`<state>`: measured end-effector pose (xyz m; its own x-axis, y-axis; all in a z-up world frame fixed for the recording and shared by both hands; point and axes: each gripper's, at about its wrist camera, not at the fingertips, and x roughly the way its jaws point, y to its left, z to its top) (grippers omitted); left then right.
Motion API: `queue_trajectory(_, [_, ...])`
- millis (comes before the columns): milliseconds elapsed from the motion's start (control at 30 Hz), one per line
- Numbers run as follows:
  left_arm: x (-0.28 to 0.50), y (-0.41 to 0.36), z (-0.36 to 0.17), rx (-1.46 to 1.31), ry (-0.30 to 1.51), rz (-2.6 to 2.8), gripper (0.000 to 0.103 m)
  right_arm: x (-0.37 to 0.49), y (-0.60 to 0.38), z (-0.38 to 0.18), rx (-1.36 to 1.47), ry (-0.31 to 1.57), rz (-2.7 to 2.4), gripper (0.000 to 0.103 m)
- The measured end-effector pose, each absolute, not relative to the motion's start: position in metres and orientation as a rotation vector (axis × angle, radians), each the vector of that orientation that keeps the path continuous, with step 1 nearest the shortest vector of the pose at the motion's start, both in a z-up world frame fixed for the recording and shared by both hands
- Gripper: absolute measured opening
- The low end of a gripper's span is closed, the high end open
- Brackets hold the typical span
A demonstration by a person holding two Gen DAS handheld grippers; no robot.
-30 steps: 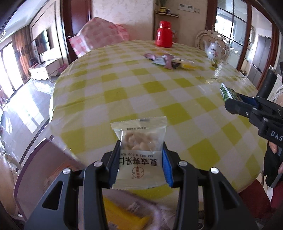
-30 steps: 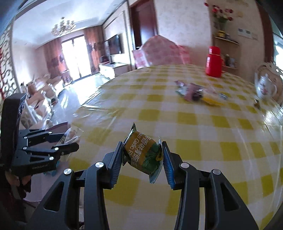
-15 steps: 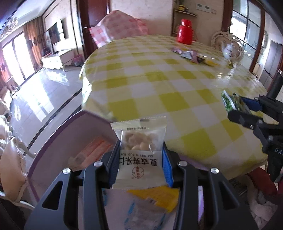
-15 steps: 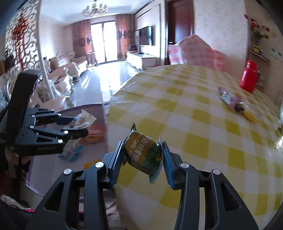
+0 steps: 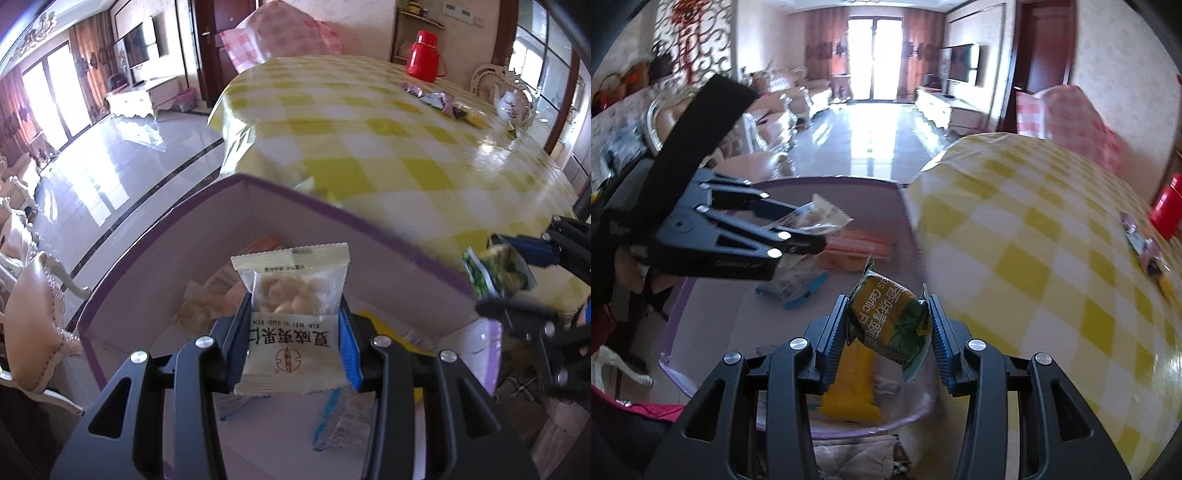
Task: Organize snacks
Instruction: 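Carry the nut packet and green snack to the purple box and open both tools, then move both open tools back over the table toward the remaining snacks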
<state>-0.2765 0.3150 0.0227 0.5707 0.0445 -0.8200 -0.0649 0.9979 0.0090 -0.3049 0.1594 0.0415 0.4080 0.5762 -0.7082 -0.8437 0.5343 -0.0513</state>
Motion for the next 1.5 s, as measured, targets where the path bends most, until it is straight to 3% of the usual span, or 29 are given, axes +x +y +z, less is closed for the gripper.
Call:
queue_trajectory(1000, [-0.269, 0.334, -0.010, 0.091, 1.115, 0.253, 0.045, -0.355, 0.206, 0.013, -0.557, 0.708, 1.142, 0.043])
queue_trajectory(1067, [-0.265, 0.334, -0.012, 0.110, 1.144, 0.280, 0.061, -0.349, 0.207, 0.005, -0.551, 0.732, 1.120, 0.047])
queue_trajectory(1100, [-0.265, 0.335, -0.010, 0.121, 1.138, 0.308, 0.080, -0.346, 0.206, 0.002, -0.540, 0.750, 1.116, 0.049])
queue_trajectory(1133, [-0.264, 0.335, -0.007, 0.134, 1.129, 0.338, 0.085, -0.343, 0.205, -0.001, -0.530, 0.773, 1.115, 0.056])
queue_trajectory(1233, [-0.256, 0.332, 0.004, 0.156, 1.109, 0.398, 0.091, -0.331, 0.189, 0.003, -0.440, 0.815, 1.125, 0.069])
queue_trajectory(1500, [-0.196, 0.256, 0.080, 0.118, 0.826, 0.350, 0.101, -0.277, 0.087, 0.054, -0.190, 0.715, 0.973, 0.083])
